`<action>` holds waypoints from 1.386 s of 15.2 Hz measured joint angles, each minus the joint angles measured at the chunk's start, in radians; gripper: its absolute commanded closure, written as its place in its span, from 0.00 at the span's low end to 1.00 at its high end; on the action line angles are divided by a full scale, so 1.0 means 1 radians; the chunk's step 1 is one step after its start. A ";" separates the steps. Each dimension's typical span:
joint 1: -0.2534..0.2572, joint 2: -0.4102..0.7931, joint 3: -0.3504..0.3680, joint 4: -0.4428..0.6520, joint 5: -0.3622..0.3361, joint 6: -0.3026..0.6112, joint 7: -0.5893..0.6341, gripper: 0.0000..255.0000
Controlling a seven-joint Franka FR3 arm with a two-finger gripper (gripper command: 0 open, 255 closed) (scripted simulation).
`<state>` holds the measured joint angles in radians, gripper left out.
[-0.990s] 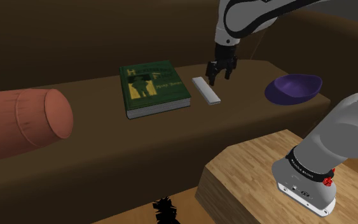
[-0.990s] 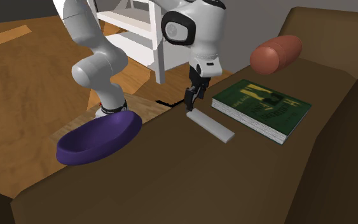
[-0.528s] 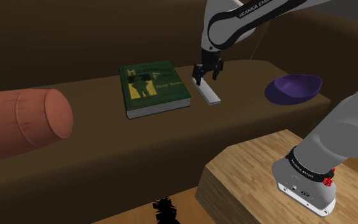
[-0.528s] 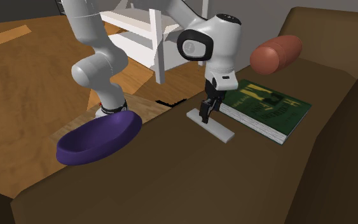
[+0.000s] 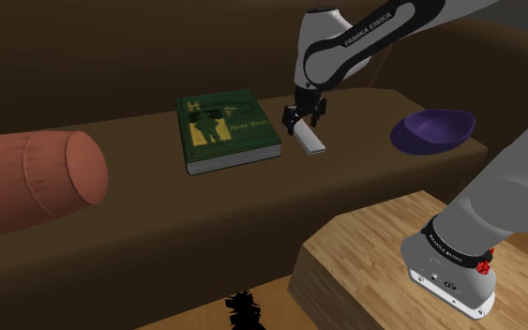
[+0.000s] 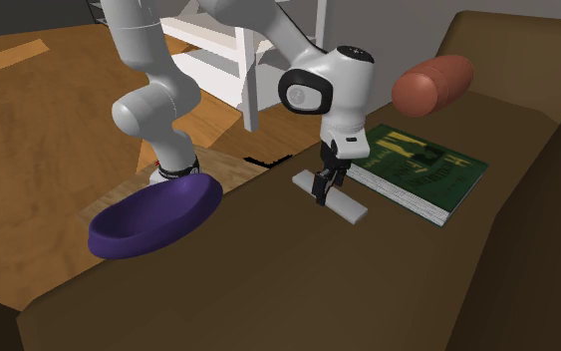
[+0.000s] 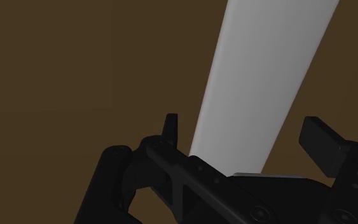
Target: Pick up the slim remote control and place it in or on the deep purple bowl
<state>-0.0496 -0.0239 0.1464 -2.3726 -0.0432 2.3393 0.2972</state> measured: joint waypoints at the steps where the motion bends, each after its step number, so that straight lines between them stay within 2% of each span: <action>1: 0.000 0.001 0.000 -0.001 0.000 0.003 0.000 0.00; 5: 0.000 0.002 0.000 -0.002 -0.001 0.005 0.000 0.00; 6: 0.000 0.002 0.000 -0.002 -0.001 0.005 0.000 1.00; 16: 0.000 0.002 0.000 -0.002 -0.001 0.006 0.000 1.00; 21: 0.000 -0.035 -0.001 0.017 0.009 -0.051 -0.008 1.00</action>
<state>-0.0495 -0.0589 0.1456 -2.3556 -0.0345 2.2886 0.2889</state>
